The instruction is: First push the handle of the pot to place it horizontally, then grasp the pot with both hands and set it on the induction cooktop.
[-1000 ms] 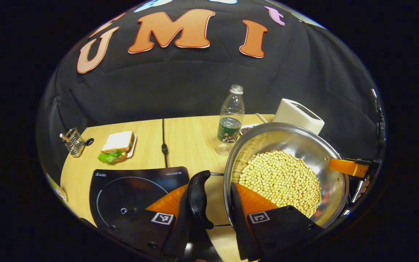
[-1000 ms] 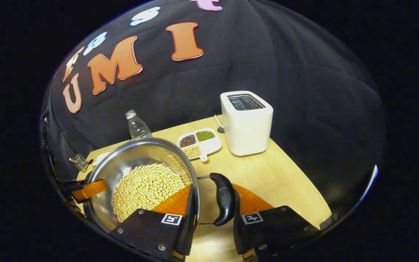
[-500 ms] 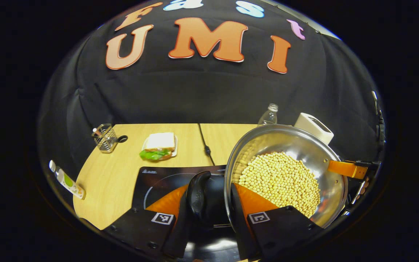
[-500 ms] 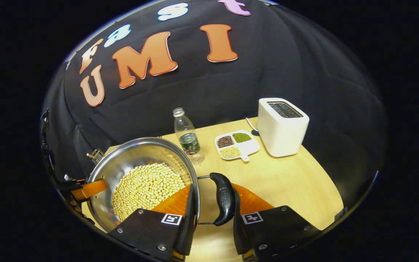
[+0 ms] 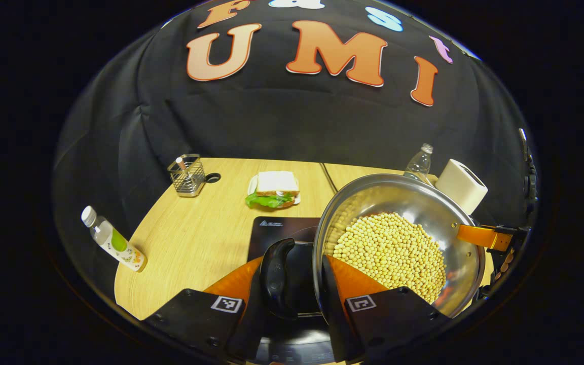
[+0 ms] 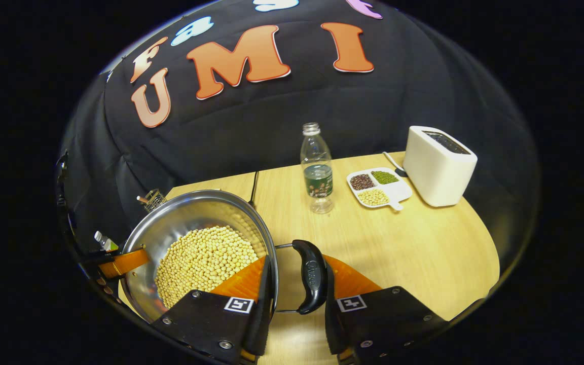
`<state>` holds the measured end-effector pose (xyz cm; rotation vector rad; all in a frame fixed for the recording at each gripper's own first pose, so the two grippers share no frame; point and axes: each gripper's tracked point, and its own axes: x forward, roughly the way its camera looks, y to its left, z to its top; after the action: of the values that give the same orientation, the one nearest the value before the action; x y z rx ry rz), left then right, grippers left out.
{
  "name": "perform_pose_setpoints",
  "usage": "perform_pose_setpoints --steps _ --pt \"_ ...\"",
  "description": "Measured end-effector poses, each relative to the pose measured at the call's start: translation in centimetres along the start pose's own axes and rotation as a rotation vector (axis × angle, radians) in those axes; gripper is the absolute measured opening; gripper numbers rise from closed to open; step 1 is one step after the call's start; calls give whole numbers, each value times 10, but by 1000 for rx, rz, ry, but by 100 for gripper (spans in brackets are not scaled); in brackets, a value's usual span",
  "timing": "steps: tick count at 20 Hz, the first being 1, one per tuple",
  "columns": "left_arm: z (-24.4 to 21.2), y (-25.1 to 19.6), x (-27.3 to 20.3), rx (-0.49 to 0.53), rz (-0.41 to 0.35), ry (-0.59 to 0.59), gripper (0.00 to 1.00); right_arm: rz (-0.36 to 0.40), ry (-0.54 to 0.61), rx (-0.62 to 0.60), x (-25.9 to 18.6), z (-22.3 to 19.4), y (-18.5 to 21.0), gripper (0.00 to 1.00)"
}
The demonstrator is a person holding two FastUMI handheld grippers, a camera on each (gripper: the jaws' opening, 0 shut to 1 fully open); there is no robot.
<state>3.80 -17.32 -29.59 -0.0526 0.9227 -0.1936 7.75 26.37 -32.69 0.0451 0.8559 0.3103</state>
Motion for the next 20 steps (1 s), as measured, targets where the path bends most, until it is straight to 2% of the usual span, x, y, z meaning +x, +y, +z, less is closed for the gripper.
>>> perform_pose_setpoints --steps 5,6,7,11,12,13,14,15,16,17,19,20 --pt "-17 34 5 -36 24 38 60 17 36 -16 19 -19 33 46" --pt "-20 40 7 -40 26 43 63 19 43 -21 23 -22 37 45" --pt "-24 43 6 -43 27 47 60 20 48 -25 24 -26 41 45" --pt "-31 53 15 -46 28 70 62 14 67 -44 31 -34 49 47" --pt "-32 56 19 -50 29 75 64 11 71 -46 32 -34 49 49" --pt "-33 59 25 -53 29 76 61 10 68 -43 31 -33 50 51" --pt "-28 62 31 -50 29 65 66 7 68 -46 30 -32 48 54" --pt "-19 63 32 -41 29 42 64 7 75 -47 29 -34 48 55" --pt "0 61 23 -12 46 1 72 12 78 -52 28 -35 49 58" --pt "11 65 9 26 71 -49 72 18 57 -57 24 -28 48 59" --pt "46 69 -13 76 114 -150 90 12 -3 -58 12 -7 41 67" --pt "60 67 -26 80 118 -183 100 4 -31 -53 3 5 37 82"
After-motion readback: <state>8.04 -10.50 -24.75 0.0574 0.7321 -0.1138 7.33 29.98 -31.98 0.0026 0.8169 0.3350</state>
